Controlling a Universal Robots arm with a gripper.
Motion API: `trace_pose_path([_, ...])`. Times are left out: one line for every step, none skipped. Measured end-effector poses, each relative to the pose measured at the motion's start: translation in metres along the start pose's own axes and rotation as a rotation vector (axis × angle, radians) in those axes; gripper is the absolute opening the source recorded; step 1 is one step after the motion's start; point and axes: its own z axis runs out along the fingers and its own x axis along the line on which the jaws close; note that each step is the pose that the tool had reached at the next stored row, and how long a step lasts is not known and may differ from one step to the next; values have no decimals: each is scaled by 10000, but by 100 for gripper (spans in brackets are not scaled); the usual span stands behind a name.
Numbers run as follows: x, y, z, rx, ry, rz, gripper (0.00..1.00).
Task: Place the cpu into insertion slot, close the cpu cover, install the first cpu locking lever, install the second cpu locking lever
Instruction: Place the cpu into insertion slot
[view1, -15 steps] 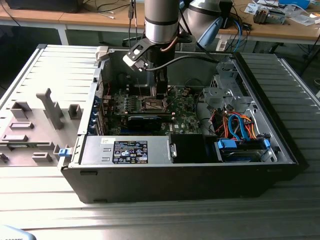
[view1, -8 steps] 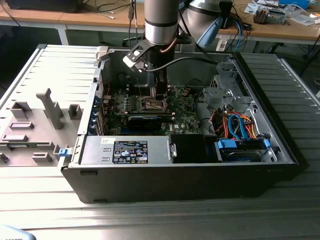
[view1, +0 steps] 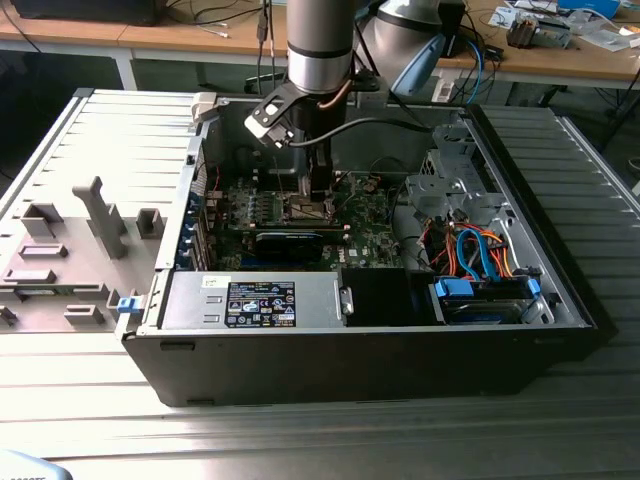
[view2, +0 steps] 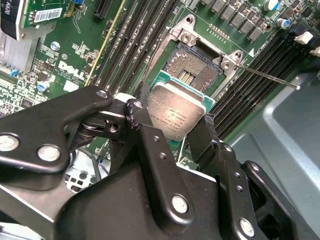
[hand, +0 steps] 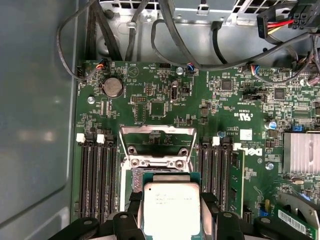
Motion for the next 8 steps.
trace_pose_path([1, -6, 10, 0, 0, 0, 55])
trace_pose_path([1, -11, 16, 0, 0, 0, 55])
trace_pose_path([1, -14, 22, 0, 0, 0, 55])
trace_pose_path([2, -18, 34, 0, 0, 1, 55])
trace_pose_path([2, -18, 40, 1, 0, 2, 55])
trace_pose_path([4, -20, 53, 1, 0, 9, 55])
trace_pose_path([7, -21, 67, 1, -1, 18, 55])
trace_pose_path([10, -21, 82, 1, -1, 27, 55])
